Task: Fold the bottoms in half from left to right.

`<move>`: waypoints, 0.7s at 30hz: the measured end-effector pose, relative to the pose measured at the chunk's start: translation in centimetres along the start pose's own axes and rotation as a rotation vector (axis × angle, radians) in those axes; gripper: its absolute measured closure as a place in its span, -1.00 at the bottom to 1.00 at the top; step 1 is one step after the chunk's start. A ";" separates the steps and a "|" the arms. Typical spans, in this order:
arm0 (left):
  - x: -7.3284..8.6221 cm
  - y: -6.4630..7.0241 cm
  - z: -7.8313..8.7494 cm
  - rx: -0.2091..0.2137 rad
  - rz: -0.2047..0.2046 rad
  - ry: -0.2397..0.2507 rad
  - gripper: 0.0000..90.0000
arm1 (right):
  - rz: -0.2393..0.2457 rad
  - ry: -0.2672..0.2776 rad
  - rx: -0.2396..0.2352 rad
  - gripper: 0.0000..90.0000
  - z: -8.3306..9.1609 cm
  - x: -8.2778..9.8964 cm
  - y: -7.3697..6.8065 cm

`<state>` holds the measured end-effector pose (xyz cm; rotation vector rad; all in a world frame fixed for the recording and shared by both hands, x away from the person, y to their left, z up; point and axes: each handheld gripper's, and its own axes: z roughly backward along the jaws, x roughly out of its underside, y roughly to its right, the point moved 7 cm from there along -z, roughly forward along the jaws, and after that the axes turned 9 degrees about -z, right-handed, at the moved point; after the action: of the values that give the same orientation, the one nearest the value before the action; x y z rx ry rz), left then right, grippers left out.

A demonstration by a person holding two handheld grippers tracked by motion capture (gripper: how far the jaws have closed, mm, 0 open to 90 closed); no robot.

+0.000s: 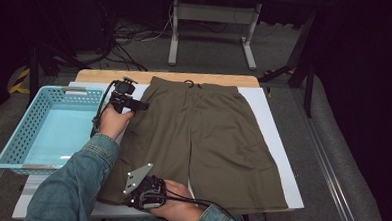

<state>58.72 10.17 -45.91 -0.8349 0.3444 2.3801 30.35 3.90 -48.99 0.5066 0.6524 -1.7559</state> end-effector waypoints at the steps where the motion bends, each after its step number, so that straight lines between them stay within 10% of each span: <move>1: 0.1 -0.1 -0.3 -0.002 0.000 -0.012 -0.40 | 0.008 0.012 -0.005 1.00 0.1 -0.1 -0.2; 9: 0.8 -0.8 -2.5 0.000 0.034 -0.059 -0.08 | 0.030 0.020 -0.019 1.00 0.6 -0.3 -0.9; 14: 1.2 -0.7 -3.5 0.004 0.030 -0.115 0.53 | 0.035 0.029 -0.021 1.00 0.8 -0.3 -0.9; 16: 1.2 -0.8 -3.2 -0.023 0.034 -0.131 0.90 | 0.028 0.031 -0.016 1.00 0.9 -0.3 -1.0; 21: 0.3 -1.1 -1.5 -0.074 0.048 -0.119 0.98 | 0.031 0.040 -0.010 1.00 1.3 -0.4 -1.0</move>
<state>59.95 10.56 -47.35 -0.7210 0.2321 2.4869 29.50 3.51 -47.59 0.5431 0.6775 -1.7166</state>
